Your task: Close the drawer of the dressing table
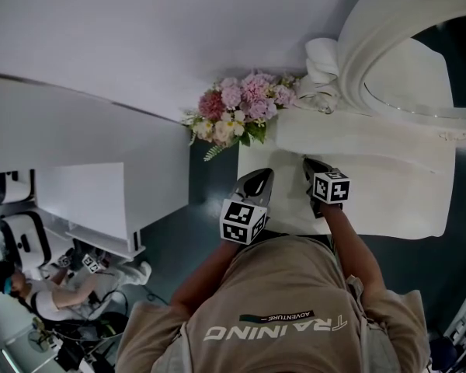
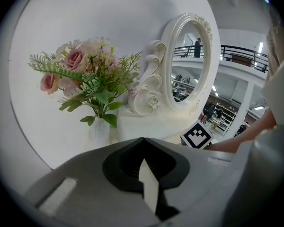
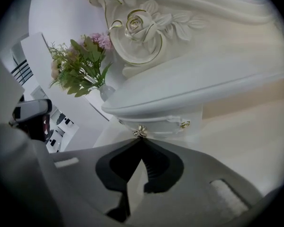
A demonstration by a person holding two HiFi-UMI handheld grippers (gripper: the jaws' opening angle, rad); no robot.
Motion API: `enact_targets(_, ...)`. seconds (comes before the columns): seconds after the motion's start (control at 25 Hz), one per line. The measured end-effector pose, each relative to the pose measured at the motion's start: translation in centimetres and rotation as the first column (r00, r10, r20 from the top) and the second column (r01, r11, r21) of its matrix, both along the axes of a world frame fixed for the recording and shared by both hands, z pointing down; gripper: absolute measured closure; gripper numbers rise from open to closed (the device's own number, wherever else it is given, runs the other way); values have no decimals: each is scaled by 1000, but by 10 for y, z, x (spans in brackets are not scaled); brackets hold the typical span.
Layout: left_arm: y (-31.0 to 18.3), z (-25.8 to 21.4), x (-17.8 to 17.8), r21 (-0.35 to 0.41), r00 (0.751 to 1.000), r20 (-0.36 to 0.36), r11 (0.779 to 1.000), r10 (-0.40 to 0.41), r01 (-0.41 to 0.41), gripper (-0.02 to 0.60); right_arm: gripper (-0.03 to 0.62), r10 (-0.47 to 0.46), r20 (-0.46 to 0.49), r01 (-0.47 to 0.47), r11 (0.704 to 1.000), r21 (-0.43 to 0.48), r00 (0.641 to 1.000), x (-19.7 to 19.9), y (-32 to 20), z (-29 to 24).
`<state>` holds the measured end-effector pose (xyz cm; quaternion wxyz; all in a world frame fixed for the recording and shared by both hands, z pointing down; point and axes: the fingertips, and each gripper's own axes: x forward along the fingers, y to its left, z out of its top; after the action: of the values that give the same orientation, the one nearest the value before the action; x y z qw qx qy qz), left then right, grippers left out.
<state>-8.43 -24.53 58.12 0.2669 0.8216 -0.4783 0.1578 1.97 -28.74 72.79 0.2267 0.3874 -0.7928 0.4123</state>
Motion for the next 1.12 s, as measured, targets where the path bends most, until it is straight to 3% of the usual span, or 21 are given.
enact_targets(0.36, -3, -1, -8, 0, 1000, -1, 1000, -10, 10, 565, 592, 3, -10, -3, 1000, 14, 1000, 0, -10, -2)
enact_targets(0.64, -1, 0, -9, 7, 1000, -6, 1000, -9, 9, 565, 592, -45, -42, 47, 997, 55, 998, 2, -2, -9)
enact_targets(0.84, 1, -8, 0, 35, 1000, -17, 999, 9, -9, 565, 592, -155, -156, 178, 973, 147, 976, 7, 23, -29)
enact_targets(1.12, 2, -24, 2, 92, 1000, -17, 996, 5, -4, 565, 592, -168, -128, 198, 936, 289, 978, 14, 42, -88)
